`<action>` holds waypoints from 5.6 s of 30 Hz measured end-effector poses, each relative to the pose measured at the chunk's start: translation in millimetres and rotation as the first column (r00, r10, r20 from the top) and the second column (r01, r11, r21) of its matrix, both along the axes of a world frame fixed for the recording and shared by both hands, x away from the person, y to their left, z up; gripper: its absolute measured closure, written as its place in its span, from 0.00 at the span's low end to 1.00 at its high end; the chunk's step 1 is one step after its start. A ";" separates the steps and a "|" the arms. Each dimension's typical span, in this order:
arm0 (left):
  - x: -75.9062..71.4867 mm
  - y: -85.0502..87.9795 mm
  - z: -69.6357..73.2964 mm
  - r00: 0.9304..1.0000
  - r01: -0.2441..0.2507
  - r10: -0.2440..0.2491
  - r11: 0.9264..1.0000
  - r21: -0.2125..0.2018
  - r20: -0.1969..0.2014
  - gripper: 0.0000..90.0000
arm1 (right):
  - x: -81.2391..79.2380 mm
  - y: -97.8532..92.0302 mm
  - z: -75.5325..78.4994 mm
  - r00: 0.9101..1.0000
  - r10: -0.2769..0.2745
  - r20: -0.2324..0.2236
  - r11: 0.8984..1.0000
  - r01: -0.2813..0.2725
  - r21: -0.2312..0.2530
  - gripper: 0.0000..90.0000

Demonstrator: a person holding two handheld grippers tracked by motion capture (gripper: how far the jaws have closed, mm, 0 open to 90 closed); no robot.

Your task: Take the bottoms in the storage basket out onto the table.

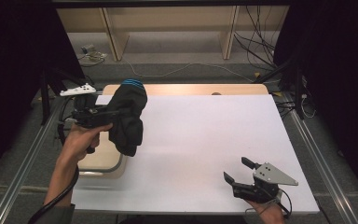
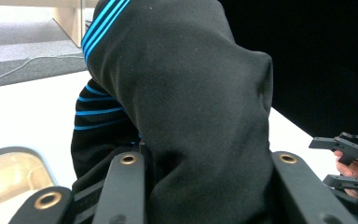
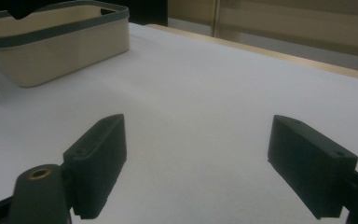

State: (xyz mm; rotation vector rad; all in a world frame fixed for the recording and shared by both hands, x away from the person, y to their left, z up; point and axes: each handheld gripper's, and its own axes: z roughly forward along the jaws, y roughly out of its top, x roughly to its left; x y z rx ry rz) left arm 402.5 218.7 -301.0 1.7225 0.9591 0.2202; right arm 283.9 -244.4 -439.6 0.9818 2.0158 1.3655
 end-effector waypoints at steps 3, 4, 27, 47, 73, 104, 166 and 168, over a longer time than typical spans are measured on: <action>1.3 -7.3 -1.3 1.000 0.014 -0.014 1.000 0.004 -0.006 0.70 | -0.3 0.0 0.1 1.000 -0.004 -0.002 1.000 0.004 0.006 0.23; 1.7 -10.5 -1.9 1.000 0.024 -0.024 1.000 0.008 -0.006 0.70 | -0.4 -0.1 0.2 1.000 -0.002 0.000 1.000 0.002 0.004 0.23; 10.1 -54.2 -16.2 0.996 0.082 -0.081 0.995 0.054 -0.032 0.70 | -0.4 0.4 -0.4 1.000 0.000 -0.005 1.000 0.000 0.001 0.23; 15.0 -88.2 -23.2 0.994 0.109 -0.106 0.991 0.076 -0.041 0.70 | 0.0 0.4 -0.3 1.000 0.000 -0.004 1.000 0.000 -0.002 0.23; 27.1 -135.4 -45.0 0.985 0.162 -0.151 0.975 0.153 -0.083 0.69 | 0.1 -0.5 -0.2 1.000 -0.003 -0.002 1.000 0.003 0.003 0.23; 42.7 -172.8 -64.6 0.985 0.151 -0.134 0.976 0.156 -0.110 0.69 | -0.1 -1.6 -0.1 1.000 -0.001 -0.002 1.000 0.001 0.005 0.23; 57.9 -193.5 -120.5 0.979 0.140 -0.081 0.932 0.333 -0.185 0.65 | -0.6 -0.7 -0.4 1.000 0.001 -0.005 1.000 -0.001 0.002 0.23; 58.2 -193.9 -120.8 0.979 0.143 -0.083 0.930 0.338 -0.185 0.65 | -0.6 -0.7 -0.4 1.000 0.001 -0.006 1.000 -0.001 0.002 0.23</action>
